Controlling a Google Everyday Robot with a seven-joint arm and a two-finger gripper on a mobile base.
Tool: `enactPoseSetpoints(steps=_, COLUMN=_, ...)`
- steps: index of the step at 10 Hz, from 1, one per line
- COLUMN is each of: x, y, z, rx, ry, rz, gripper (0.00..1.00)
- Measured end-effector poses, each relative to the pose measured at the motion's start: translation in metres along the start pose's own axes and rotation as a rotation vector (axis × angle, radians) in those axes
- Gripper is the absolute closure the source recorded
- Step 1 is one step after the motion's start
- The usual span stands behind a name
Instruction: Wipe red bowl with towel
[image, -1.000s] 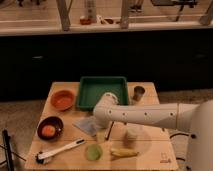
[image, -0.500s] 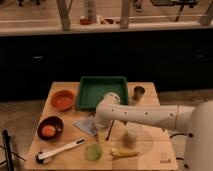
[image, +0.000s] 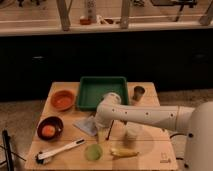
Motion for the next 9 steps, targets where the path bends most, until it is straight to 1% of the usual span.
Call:
enactPoseSetpoints(steps=1, x=-0.004, y=-0.002, z=-0.002, rx=0.006, ry=0.008, rz=-0.013, gripper=0.20)
enactPoseSetpoints(steps=3, x=-0.008, y=-0.005, z=-0.004, rx=0.013, ry=0.012, rz=-0.029, gripper=0.20)
enactPoseSetpoints(steps=9, x=-0.029, y=-0.028, z=0.000, rx=0.019, ry=-0.004, rz=-0.110, gripper=0.20)
